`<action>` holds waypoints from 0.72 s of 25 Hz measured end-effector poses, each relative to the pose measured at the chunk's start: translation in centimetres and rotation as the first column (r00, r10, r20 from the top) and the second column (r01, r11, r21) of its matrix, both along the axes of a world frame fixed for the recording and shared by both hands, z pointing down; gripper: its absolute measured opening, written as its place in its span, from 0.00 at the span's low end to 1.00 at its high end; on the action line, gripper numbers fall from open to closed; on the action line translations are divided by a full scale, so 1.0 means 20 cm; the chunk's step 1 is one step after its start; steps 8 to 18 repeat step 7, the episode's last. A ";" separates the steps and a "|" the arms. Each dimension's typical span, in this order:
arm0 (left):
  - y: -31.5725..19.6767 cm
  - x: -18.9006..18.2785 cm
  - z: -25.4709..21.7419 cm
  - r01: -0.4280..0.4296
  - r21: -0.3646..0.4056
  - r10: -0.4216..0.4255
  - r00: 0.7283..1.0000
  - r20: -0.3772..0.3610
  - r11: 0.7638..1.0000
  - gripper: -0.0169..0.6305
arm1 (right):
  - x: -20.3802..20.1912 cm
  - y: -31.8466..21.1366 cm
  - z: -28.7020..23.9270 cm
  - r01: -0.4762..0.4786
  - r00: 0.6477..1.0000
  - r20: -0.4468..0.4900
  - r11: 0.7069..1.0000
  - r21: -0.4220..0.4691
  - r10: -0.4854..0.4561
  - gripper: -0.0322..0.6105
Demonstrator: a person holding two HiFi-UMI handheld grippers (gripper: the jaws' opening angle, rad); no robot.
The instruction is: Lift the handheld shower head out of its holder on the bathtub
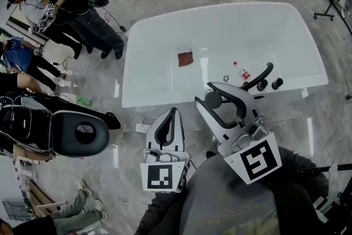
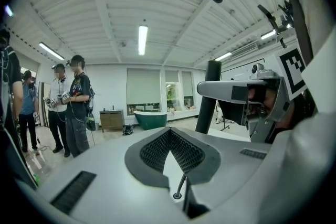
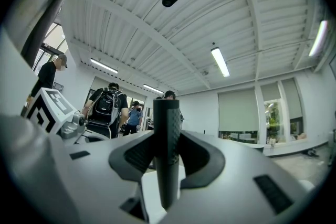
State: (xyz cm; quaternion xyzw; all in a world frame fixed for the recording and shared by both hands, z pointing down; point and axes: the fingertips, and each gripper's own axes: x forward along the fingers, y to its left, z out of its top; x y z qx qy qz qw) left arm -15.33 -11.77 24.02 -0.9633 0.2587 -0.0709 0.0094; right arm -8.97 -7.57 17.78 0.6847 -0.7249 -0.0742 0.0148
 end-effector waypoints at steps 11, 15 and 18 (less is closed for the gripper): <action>0.06 0.02 0.03 -0.008 0.002 0.008 1.000 0.001 1.000 0.03 | 0.01 0.06 0.04 -0.001 1.000 0.005 1.000 -0.004 0.001 0.27; 0.06 0.02 0.03 -0.008 0.002 0.008 1.000 0.001 1.000 0.03 | 0.01 0.06 0.04 -0.001 1.000 0.005 1.000 -0.004 0.001 0.27; 0.06 0.02 0.03 -0.008 0.002 0.008 1.000 0.001 1.000 0.03 | 0.01 0.06 0.04 -0.001 1.000 0.005 1.000 -0.004 0.001 0.27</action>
